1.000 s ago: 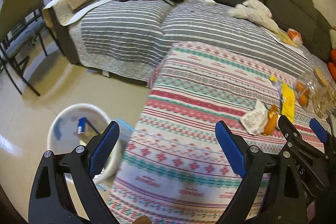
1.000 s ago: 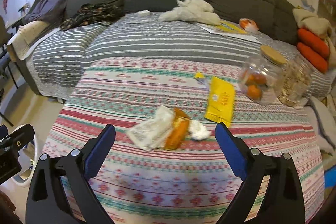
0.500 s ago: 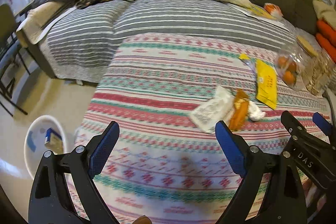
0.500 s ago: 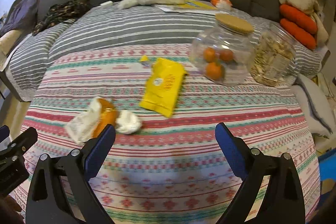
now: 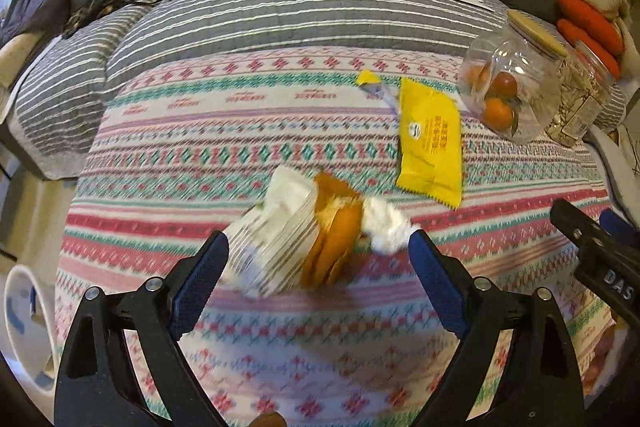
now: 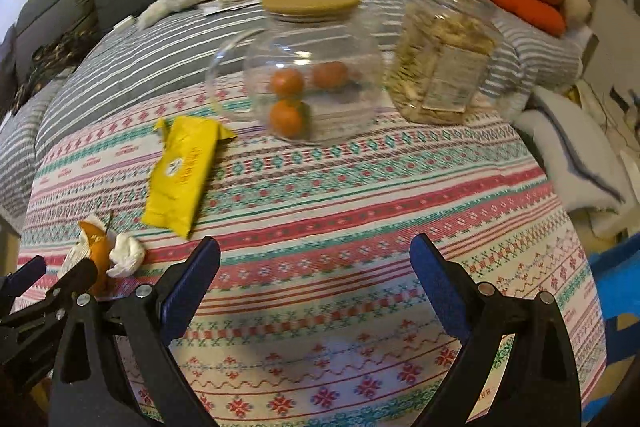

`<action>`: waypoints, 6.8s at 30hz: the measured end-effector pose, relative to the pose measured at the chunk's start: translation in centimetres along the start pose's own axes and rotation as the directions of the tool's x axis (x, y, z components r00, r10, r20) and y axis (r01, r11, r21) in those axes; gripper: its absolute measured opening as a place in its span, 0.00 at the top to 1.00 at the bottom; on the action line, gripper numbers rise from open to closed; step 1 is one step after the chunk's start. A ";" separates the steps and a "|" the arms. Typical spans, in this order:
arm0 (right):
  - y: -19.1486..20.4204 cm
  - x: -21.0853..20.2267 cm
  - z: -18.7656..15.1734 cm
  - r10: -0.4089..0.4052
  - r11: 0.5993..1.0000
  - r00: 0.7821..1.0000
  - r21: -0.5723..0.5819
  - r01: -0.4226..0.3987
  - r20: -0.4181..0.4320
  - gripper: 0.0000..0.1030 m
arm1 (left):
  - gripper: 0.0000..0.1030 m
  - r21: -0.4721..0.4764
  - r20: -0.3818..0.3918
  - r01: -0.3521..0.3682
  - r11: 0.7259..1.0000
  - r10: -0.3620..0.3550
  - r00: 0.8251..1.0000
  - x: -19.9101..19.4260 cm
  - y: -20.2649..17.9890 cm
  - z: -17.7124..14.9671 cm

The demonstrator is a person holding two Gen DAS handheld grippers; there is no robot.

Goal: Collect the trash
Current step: 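Grasp the orange peel with the left tool, then grasp the crumpled white tissue with the right tool while the left holds the peel, then carry the orange peel and tissue in both tools toward the white bin, then open both tools over the white bin to drop the peel and tissue, then move both open tools back over the table trash, then grasp the white paper wrapper with the left tool while the right grasps the yellow package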

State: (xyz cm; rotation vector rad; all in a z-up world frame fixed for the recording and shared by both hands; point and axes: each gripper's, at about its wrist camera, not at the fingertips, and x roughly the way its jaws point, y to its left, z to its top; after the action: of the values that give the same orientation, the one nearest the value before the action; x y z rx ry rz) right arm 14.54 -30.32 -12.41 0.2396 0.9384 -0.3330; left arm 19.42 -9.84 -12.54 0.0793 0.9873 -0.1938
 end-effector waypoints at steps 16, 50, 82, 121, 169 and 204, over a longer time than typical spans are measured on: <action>2.8 2.5 -0.1 0.057 0.996 0.997 -0.063 -0.060 -0.052 0.10 | 0.79 0.013 0.003 0.059 0.998 -0.059 0.998 1.4 1.1 0.7; 12.2 1.6 -1.7 0.339 0.915 0.940 -0.221 -0.337 -0.026 0.82 | 0.86 -0.108 0.126 0.131 0.985 -0.118 0.985 -6.0 7.8 0.0; 20.5 -9.0 -4.8 0.475 0.827 0.877 -0.377 -0.418 0.070 0.82 | 0.86 -0.244 0.233 -0.008 0.970 0.067 0.970 -13.6 17.7 -3.3; 39.0 -11.5 -16.1 0.595 0.594 0.788 -0.573 -0.565 -0.160 0.82 | 0.63 -0.502 0.072 -0.213 0.838 0.286 0.956 -18.7 35.9 -10.7; 33.4 -9.4 -9.7 0.433 0.807 0.901 -0.450 -0.383 0.009 0.08 | 0.21 -0.470 0.110 -0.220 0.855 0.304 0.946 -17.5 30.0 -7.1; 3.6 3.5 2.0 0.147 0.983 0.986 0.124 -0.137 -0.073 0.08 | 0.10 0.210 -0.065 0.023 0.977 -0.009 0.998 2.3 1.8 -0.9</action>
State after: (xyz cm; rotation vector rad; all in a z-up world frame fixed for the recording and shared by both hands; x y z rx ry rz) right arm 19.27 -28.32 -13.92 0.4300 0.9779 -0.2485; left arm 20.25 -8.25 -14.98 0.2728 1.0289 -0.3121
